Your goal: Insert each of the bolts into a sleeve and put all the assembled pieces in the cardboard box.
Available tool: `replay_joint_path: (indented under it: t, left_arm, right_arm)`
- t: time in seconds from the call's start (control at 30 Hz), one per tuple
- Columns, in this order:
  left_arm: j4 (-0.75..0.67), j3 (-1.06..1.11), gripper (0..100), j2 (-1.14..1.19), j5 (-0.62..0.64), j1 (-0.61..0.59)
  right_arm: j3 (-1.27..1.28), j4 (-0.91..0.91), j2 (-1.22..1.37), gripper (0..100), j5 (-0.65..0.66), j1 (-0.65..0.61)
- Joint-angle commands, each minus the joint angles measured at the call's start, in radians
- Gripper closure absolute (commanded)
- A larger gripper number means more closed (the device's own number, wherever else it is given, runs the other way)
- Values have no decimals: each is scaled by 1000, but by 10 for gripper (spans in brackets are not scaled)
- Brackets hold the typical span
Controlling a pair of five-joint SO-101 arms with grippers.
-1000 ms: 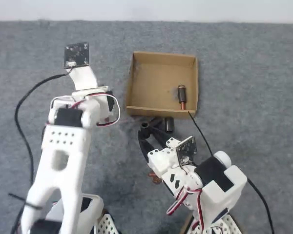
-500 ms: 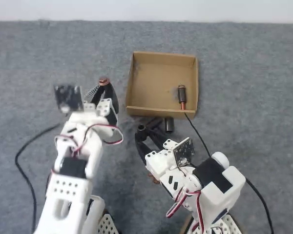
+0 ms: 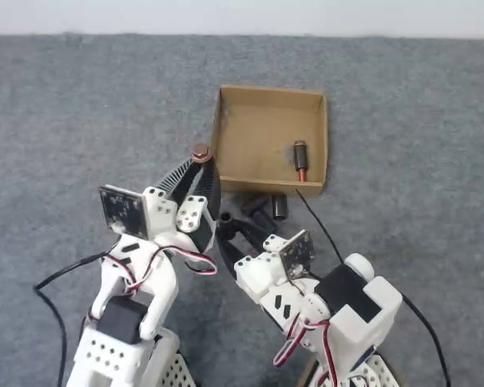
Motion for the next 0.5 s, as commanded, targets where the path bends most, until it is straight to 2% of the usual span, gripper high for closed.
replay_joint_path:
  t: [0.0, 0.47]
  left_arm:
    - [8, -4, 988, -41, -11, 14]
    - [6, 108, 988, -44, -11, 11]
  right_arm:
    - [25, 15, -10, 991, 75, -22]
    - [25, 13, -10, 991, 87, -18]
